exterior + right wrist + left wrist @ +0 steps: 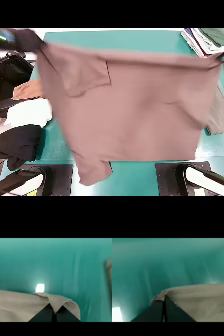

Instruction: Fold the shirts.

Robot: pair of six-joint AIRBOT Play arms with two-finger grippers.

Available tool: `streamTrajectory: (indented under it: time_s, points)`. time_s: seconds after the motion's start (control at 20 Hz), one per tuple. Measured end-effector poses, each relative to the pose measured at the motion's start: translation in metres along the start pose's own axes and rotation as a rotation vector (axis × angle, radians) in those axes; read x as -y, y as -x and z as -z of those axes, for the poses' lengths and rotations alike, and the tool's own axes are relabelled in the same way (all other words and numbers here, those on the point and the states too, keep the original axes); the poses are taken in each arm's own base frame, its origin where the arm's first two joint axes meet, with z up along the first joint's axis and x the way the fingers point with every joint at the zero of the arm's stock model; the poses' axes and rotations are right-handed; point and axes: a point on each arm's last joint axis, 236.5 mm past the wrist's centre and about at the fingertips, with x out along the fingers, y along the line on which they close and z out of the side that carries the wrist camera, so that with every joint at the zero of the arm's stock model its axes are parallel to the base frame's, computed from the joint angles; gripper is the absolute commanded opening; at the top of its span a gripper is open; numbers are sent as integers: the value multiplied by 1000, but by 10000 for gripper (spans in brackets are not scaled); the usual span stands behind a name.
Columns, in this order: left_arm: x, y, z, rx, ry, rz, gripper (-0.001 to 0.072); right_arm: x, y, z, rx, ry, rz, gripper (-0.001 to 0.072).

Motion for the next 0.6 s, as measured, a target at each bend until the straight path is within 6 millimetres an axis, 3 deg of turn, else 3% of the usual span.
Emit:
streamTrajectory:
  time_s: [0.15, 0.3, 0.45, 0.6]
  points:
    - [-32, -92, 58, -224, 71, -24, 22, 22, -93, 27, -237, -58, -7, 16]
    - [-53, -154, 85, -303, 127, -31, 22, 39, -156, 35, -335, -95, -7, 16]
    - [-70, -186, 84, -304, 181, -19, 22, 46, -191, 19, -330, -101, -16, 16]
    - [-81, -195, 82, -306, 212, 11, 22, 46, -199, 0, -293, -62, -26, 16]
